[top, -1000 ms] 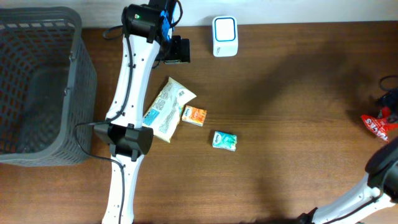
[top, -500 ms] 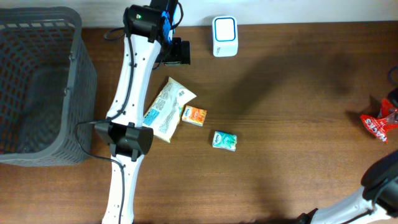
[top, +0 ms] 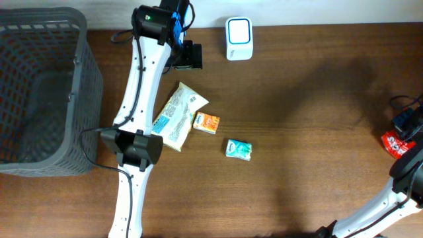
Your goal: Scan the item barcode
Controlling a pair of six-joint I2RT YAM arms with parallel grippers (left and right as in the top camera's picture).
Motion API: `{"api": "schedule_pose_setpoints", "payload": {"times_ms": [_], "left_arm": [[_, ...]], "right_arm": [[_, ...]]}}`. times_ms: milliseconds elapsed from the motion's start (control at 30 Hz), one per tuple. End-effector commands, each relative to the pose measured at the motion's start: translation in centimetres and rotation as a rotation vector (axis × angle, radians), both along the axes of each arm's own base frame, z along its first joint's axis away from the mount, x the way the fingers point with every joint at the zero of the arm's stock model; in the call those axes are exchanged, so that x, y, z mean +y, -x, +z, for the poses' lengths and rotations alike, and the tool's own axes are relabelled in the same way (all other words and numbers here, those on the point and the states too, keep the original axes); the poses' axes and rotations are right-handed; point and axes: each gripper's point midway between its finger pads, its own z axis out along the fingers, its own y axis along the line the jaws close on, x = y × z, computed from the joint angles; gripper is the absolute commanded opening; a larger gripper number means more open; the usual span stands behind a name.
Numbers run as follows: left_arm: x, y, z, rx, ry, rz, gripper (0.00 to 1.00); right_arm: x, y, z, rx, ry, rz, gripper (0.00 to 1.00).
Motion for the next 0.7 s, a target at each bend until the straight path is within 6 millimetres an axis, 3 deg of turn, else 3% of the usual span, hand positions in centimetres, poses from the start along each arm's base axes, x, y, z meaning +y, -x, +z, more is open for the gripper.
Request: {"api": "schedule_pose_setpoints", "payload": {"times_ms": [0,100,167,200,300,333,400,533,667], "left_arm": [[0.0,0.0,-0.5,0.009,-0.008,0.005,0.99],[-0.1,0.0,-0.5,0.011,-0.009,-0.009,0.99],[-0.8,0.2,-0.5,0.016,0.007,-0.071,1.0],[-1.3,0.5,-0.5,0.024,0.025,-0.112,1.0],[-2.9,1.5,-0.7,0.059,0.088,-0.181,0.99],[-3.2,1.7,-0.9,0.071,0.094,-0.188,0.99],[-3.7,2.1,-1.6,0.096,0.087,-0.199,0.99],[-3.9,3.5,-4.4,0.2,0.061,-0.206,0.99],[-3.5,4.3,-5.8,0.257,0.046,-0.209,1.0]], "right_arm": [[-0.4,0.2,2.1,0.001,0.011,-0.014,0.04],[-0.1,-1.5,7.3,-0.111,0.003,0.0,0.06],[1.4,-3.4,10.9,-0.246,-0.057,0.029,0.17],[2.4,-4.3,12.4,-0.315,-0.101,0.048,0.26],[7.2,-7.9,17.3,-0.582,-0.31,0.148,0.8],[8.9,-8.6,18.2,-0.639,-0.381,0.18,0.88],[11.6,-9.1,18.9,-0.67,-0.492,0.209,0.98],[17.3,-9.6,18.0,-0.583,-0.561,0.377,0.98],[22.6,-10.7,17.5,-0.508,-0.561,0.533,0.98]]}}
